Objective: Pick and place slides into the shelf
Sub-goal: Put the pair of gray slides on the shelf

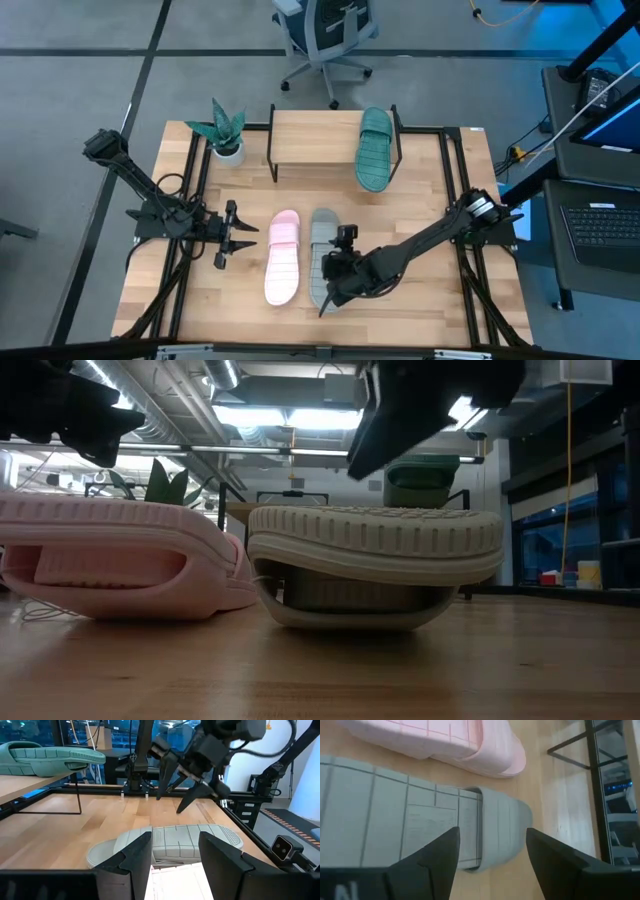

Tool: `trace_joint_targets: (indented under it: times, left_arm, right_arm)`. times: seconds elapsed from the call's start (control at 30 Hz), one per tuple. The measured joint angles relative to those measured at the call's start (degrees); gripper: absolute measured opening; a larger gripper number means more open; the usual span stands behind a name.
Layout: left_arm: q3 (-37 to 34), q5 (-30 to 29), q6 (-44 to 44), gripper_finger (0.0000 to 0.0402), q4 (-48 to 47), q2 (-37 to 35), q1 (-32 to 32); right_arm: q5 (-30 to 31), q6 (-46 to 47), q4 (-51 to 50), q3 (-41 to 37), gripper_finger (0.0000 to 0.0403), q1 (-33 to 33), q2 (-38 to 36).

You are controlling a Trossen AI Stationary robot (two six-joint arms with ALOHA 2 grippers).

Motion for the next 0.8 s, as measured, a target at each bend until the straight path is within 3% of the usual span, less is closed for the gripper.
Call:
trace_joint_targets:
  times: [0.8]
  left_arm:
    - [0.0,0.0,-0.1,0.0157,-0.1,0.0,0.0]
  right_arm:
    - [-0.6,0.7,2.2,0.0,0.0229,-3.9,4.6]
